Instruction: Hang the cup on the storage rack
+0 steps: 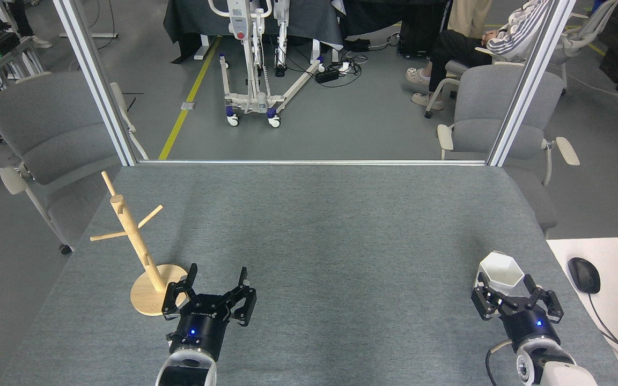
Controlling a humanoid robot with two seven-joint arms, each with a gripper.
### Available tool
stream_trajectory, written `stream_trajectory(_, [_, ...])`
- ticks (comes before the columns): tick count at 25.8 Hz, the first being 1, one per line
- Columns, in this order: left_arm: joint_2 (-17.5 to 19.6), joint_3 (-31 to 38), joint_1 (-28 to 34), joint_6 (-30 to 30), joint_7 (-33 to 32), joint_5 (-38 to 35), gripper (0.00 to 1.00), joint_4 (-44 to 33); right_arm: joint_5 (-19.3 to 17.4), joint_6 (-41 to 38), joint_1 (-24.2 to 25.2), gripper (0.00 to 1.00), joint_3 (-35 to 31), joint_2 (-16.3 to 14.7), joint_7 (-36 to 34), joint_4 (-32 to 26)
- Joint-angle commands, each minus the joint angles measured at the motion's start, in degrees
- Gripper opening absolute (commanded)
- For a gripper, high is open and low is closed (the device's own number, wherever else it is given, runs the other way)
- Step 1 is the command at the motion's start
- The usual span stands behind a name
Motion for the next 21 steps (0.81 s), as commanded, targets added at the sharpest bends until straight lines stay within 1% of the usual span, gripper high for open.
stream_trajectory(1, [0.06,0.01,-0.10,-0.07,0.00,0.03,1.00,0.10,0.00,0.06,-0.01,1.00,0.09,0.03,0.00,0.09])
stream_trajectory(8, [-0.03,0.01,-0.18,0.02,0.00,0.03,1.00,0.45,0.00,0.06,-0.09,1.00,0.09,0.38,0.00,1.14])
stream_trajectory(11, [-0.03,0.01,-0.27,0.02,0.00,0.03,1.00,0.71,0.00,0.15,-1.94,1.00,0.35,0.21,0.00,2.46])
stream_trajectory(13, [-0.03,0.01,-0.45,0.02,0.00,0.03,1.00,0.98,0.00,0.15,-2.29,1.00,0.79,0.29,0.00,3.51])
stream_trajectory(15, [-0.03,0.19,-0.45,0.02,0.00,0.03,1.00,0.98,0.00,0.15,-3.08,1.00,0.88,0.12,0.00,3.60])
stream_trajectory(21, [-0.03,0.27,-0.62,0.02,0.00,0.03,1.00,0.98,0.00,0.15,-3.17,1.00,0.88,0.12,0.00,3.60])
